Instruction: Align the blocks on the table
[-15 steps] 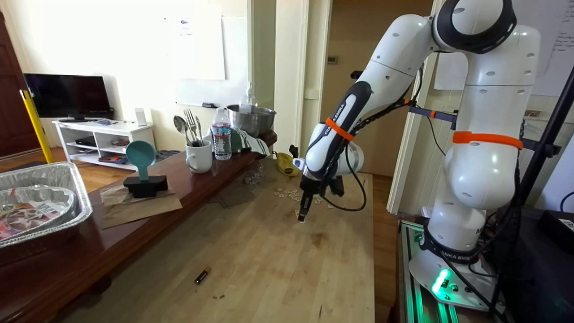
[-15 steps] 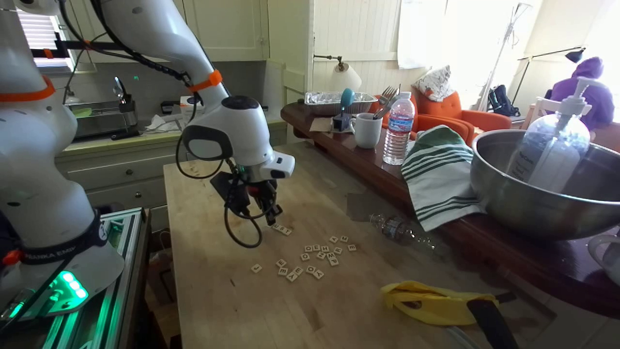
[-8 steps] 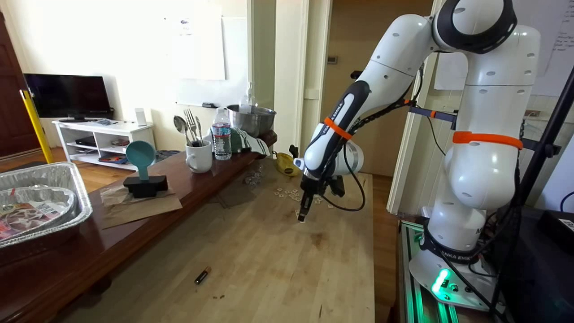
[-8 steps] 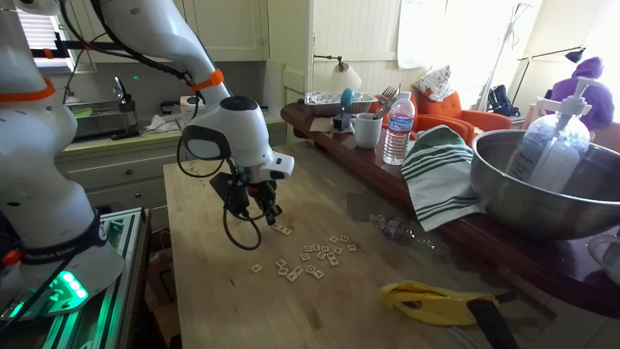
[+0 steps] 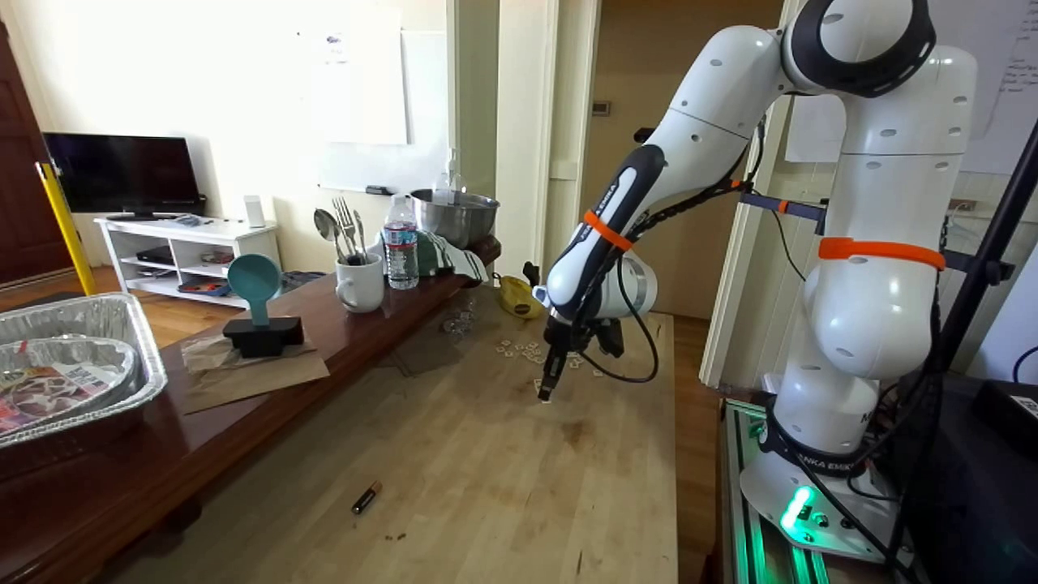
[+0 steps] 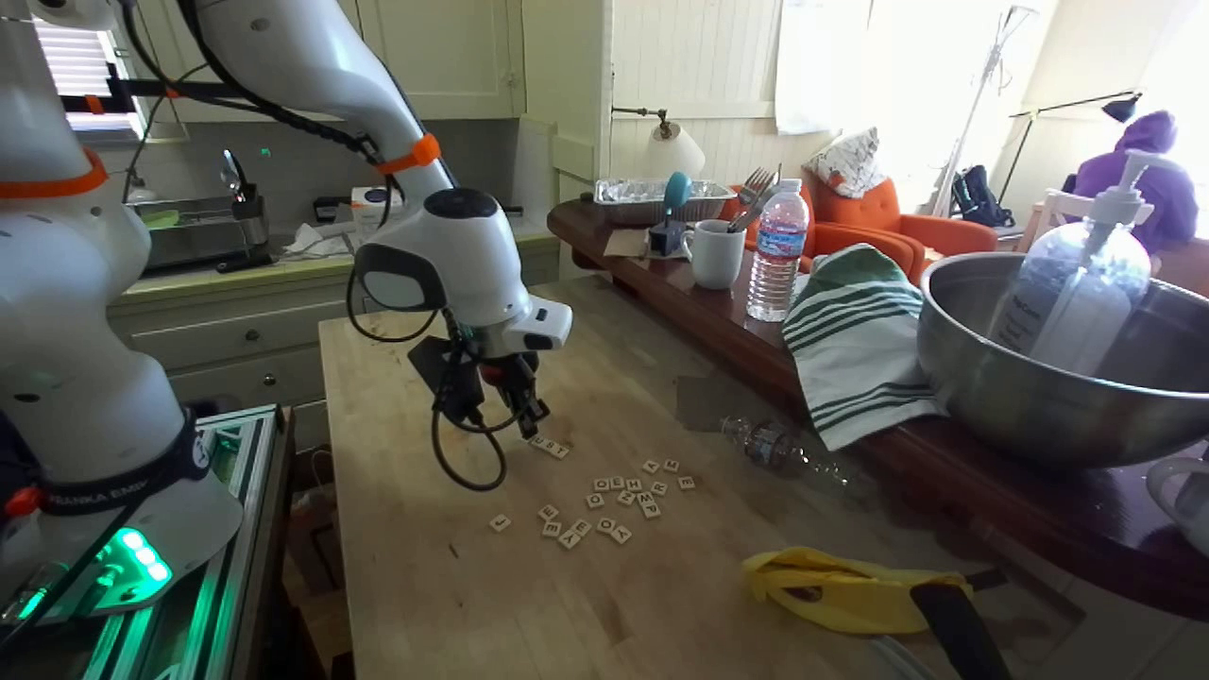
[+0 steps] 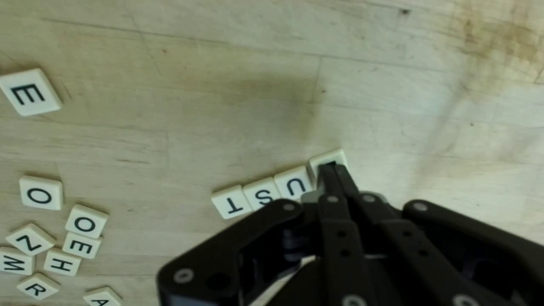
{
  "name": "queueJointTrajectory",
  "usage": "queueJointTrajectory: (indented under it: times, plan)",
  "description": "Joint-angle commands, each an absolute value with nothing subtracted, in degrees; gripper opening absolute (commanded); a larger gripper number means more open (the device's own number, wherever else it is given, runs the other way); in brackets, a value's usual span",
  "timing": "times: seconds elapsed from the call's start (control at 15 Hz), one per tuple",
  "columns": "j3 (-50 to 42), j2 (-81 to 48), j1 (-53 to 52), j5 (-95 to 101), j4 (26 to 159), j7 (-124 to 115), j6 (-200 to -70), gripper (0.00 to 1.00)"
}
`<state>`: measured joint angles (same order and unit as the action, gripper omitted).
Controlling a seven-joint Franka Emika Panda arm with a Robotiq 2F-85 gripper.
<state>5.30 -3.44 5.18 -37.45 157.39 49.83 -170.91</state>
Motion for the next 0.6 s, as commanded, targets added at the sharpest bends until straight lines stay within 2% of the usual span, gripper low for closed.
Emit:
queueJointTrajectory:
  times: [0.0, 0.53]
  plan:
    - [5.8, -5.2, 4.9, -40.1, 157.4, 52.7, -173.1, 0.00]
    - [6.0, -4.9, 5.1, -42.3, 157.4, 55.0, -173.6, 0.00]
